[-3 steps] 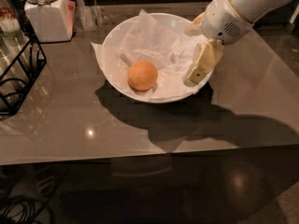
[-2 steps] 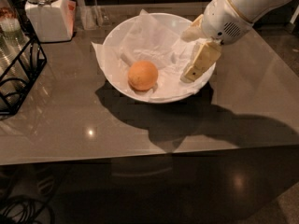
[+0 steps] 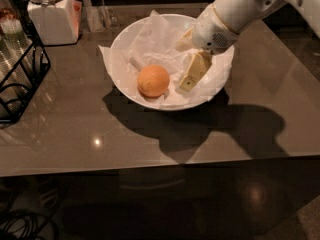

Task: Pick orange from white bowl

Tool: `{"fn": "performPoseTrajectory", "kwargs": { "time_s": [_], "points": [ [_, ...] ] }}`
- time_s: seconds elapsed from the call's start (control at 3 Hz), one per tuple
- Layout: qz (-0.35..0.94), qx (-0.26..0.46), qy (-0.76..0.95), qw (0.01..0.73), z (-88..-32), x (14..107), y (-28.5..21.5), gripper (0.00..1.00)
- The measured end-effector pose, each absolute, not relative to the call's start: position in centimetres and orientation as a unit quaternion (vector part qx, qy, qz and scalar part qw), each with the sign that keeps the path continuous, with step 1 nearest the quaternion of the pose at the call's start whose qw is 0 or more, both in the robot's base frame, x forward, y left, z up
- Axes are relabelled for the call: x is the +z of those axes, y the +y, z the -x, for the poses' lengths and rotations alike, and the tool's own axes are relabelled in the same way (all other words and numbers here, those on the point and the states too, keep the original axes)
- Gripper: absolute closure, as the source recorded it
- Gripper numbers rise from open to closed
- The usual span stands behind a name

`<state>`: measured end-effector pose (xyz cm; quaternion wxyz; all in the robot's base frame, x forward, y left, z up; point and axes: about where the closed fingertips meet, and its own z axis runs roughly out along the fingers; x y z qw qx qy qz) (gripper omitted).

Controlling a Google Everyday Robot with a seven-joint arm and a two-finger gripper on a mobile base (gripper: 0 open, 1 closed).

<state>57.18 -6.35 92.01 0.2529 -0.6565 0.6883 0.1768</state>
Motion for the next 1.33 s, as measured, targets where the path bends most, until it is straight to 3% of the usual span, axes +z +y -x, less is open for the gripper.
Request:
{"fn": "performPoseTrajectory", "kwargs": {
  "time_s": [1.33],
  "points": [
    [0.643, 0.229, 0.694, 0.228, -59.4, 86.1, -2.6, 0.26]
  ]
}}
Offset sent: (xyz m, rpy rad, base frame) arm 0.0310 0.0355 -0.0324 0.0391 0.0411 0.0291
